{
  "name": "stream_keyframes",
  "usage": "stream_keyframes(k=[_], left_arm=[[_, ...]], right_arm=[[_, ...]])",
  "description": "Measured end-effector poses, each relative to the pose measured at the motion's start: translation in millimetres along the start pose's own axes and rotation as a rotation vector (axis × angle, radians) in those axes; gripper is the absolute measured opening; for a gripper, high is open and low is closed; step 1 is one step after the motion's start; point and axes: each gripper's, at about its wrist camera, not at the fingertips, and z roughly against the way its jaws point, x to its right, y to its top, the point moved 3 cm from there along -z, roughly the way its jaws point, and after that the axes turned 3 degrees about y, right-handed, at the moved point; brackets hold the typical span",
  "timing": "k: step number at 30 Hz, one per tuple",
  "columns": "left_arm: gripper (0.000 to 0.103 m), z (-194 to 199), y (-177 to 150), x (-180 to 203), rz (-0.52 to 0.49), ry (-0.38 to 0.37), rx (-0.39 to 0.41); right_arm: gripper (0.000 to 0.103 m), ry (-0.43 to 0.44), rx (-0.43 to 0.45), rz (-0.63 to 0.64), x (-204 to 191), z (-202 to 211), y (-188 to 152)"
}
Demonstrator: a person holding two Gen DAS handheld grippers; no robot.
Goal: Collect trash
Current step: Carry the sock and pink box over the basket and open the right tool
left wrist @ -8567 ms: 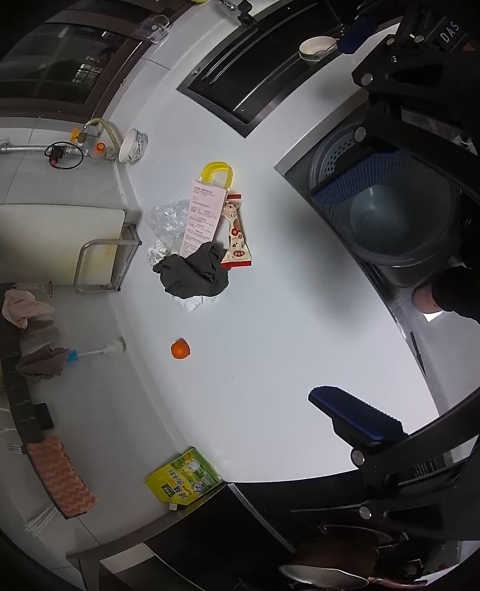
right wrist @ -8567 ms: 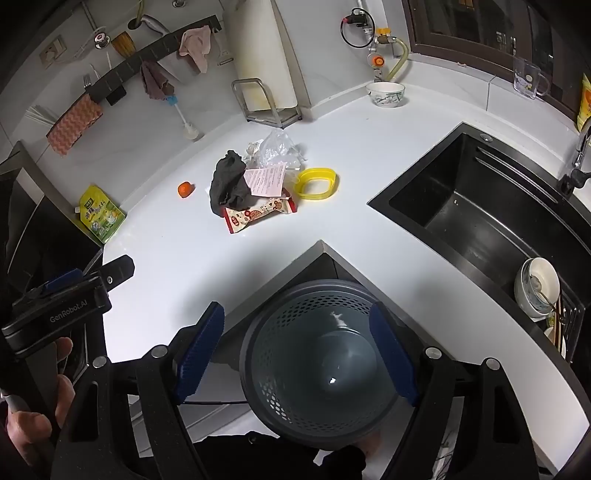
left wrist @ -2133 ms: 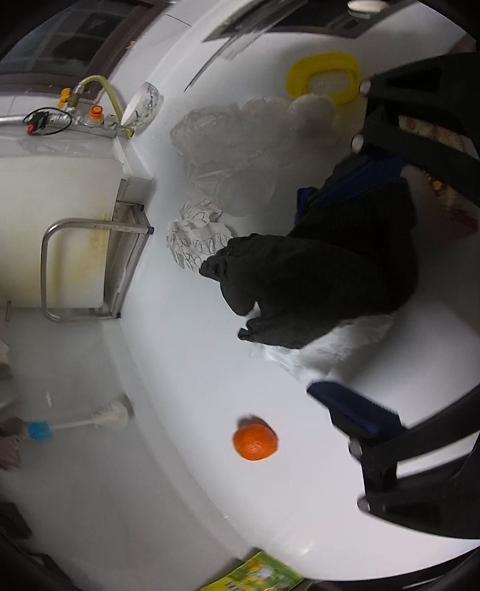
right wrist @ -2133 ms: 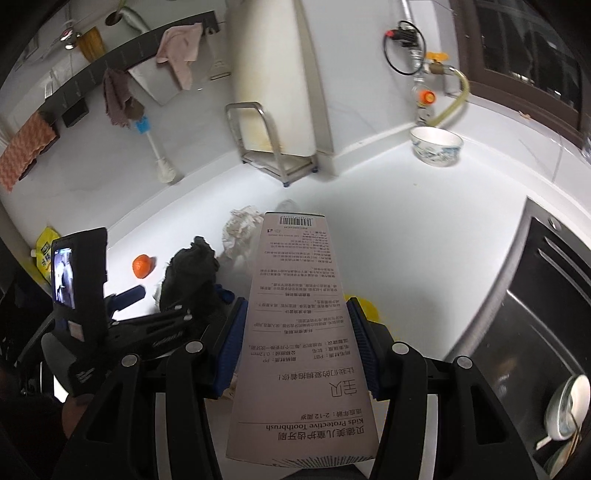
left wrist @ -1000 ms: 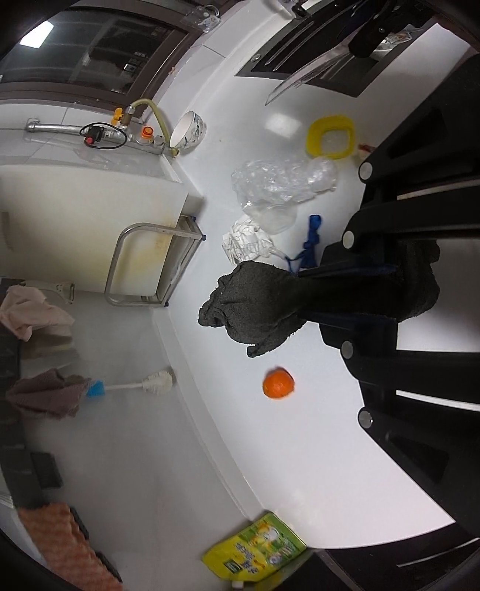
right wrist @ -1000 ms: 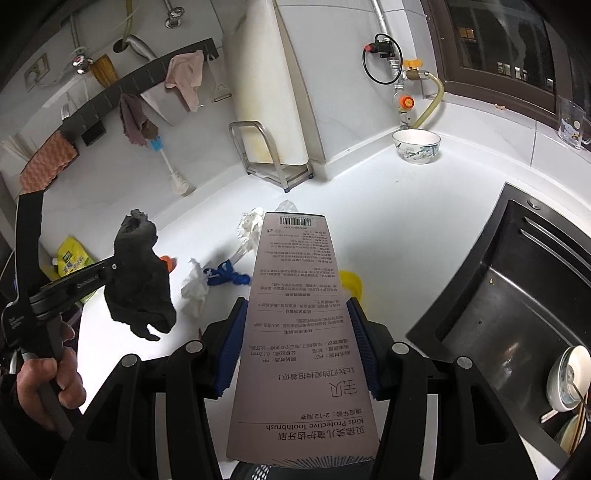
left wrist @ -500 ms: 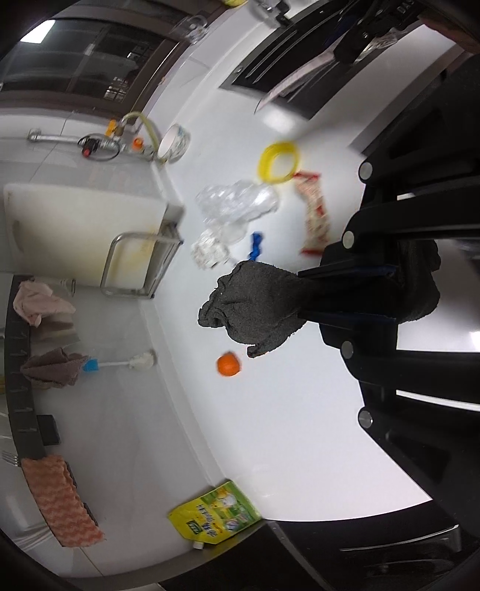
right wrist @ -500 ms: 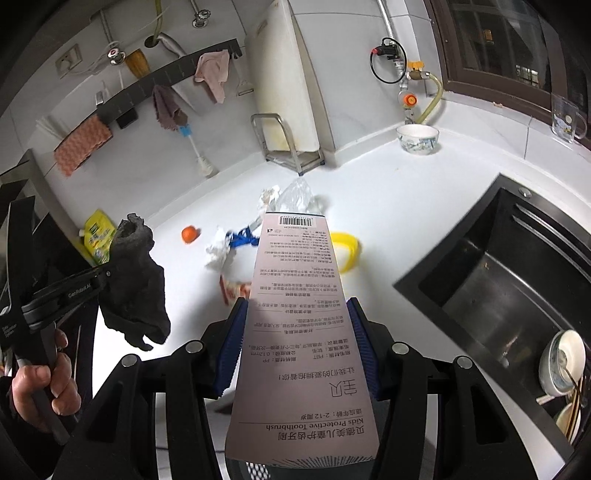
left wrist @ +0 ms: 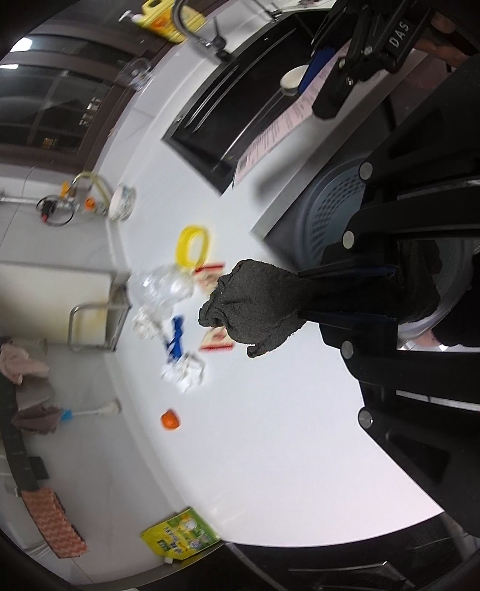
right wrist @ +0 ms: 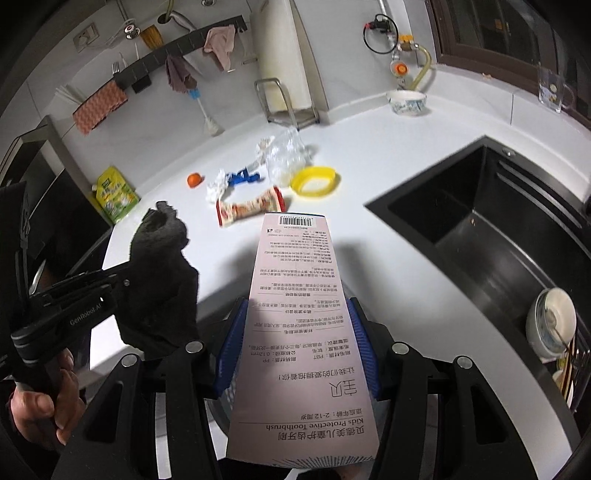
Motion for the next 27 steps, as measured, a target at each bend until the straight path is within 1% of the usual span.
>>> stream_keyframes(k=[4, 10, 15, 20, 27], left_arm=[[0.016, -3.7, -21.3, 23.9, -0.016, -0.019, -0.037], [0.016, -23.4, -43.1, 41.1, -0.037, -0.034, -0.086], [0.016, -47.2, -58.7, 43.4, -0.054, -0.04, -0.13], [0.016, -72.8, -76.5, 39.0, -0.049, -0.044, -0.173], [0.016, -104.8, -92.9, 31.5, -0.053, -0.027, -0.215]], right_arm=[[0.052, 0.014, -0.029, -0.008, 9.4, -0.6, -19.4], [0.052, 0.027, -0.091, -0.043, 20.2, -14.9, -43.7], [0.052, 0.026, -0.15, -0.062, 25.3, -38.6, -61.0], [0.052, 0.025, -0.194, -0.064, 24.9, -64.9, -76.7], [0.052, -0.001, -0.215, -0.107, 33.4, -97.5, -92.1]])
